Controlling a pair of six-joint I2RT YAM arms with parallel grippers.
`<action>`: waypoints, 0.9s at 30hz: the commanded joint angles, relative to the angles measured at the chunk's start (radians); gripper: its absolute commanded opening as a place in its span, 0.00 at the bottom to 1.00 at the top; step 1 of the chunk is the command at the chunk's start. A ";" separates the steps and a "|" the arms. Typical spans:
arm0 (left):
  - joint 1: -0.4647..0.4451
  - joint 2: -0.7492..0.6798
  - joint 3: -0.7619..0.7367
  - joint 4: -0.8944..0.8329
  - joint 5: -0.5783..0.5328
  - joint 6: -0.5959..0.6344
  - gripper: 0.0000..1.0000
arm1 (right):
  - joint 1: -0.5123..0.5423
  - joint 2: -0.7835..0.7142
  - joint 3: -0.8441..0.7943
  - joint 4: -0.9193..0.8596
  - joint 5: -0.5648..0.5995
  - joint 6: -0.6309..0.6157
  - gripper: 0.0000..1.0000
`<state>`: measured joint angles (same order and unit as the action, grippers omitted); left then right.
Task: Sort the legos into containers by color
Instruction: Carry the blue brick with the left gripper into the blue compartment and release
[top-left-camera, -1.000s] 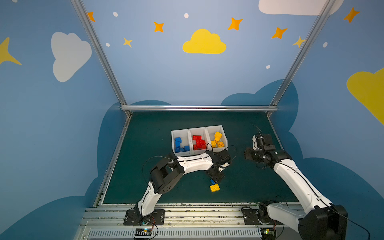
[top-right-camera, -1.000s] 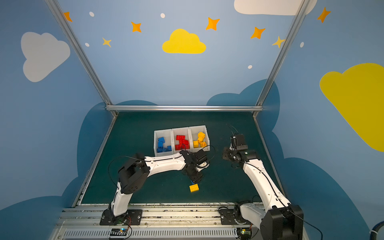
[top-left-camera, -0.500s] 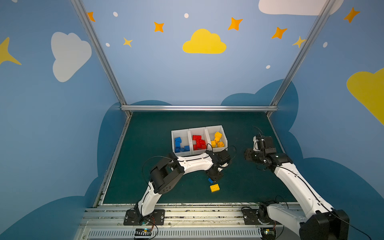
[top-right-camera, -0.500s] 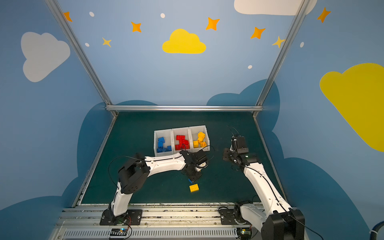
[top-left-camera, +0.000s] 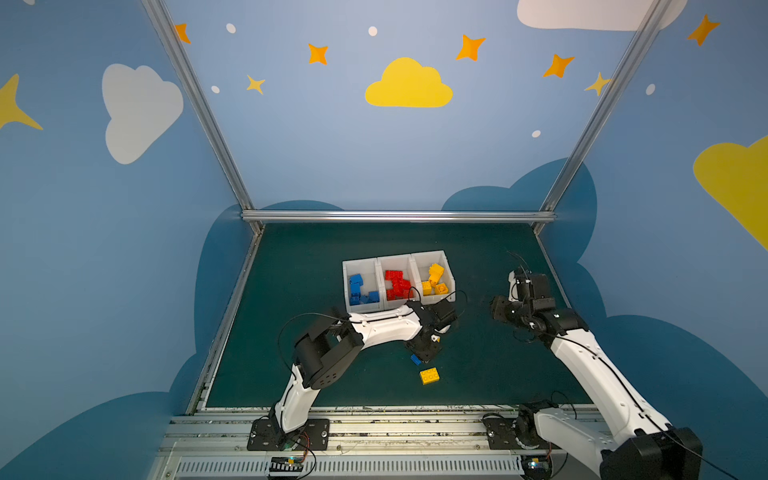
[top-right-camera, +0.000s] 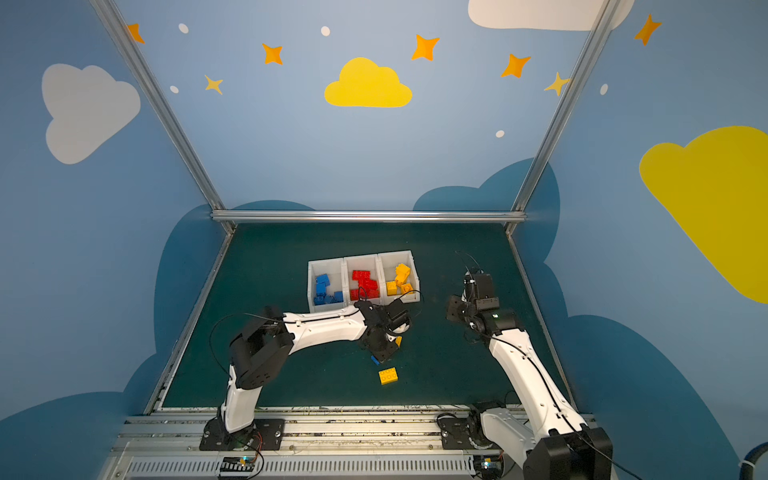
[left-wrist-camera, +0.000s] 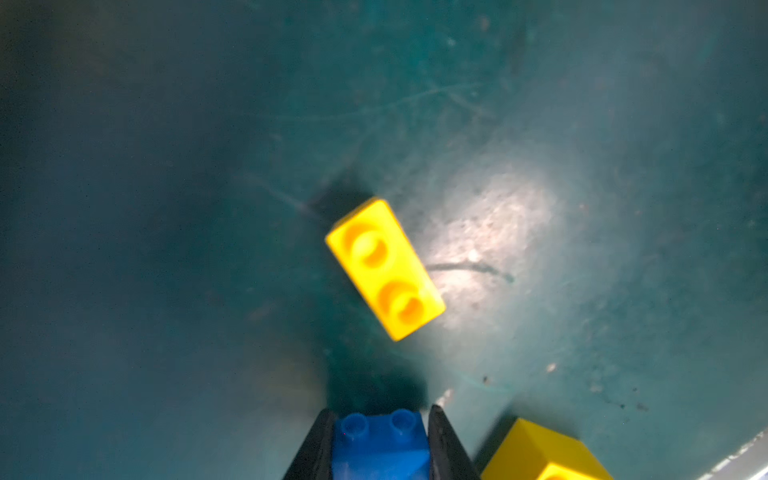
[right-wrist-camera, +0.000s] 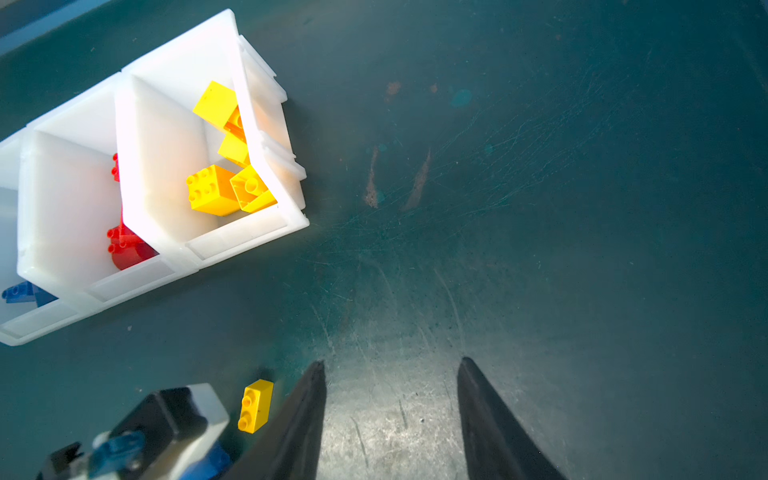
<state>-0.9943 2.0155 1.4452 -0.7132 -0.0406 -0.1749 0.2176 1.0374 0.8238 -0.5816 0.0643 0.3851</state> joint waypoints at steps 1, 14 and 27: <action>0.044 -0.079 -0.008 -0.010 0.022 -0.027 0.33 | -0.002 -0.025 -0.015 0.007 0.014 -0.006 0.52; 0.354 -0.276 -0.029 -0.012 0.030 0.019 0.33 | -0.001 -0.041 -0.015 0.029 -0.007 -0.014 0.52; 0.600 -0.171 0.062 0.049 0.040 -0.006 0.35 | -0.001 -0.030 0.007 0.021 0.011 0.000 0.52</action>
<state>-0.4164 1.8183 1.4754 -0.6750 -0.0296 -0.1802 0.2176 1.0138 0.8131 -0.5598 0.0643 0.3847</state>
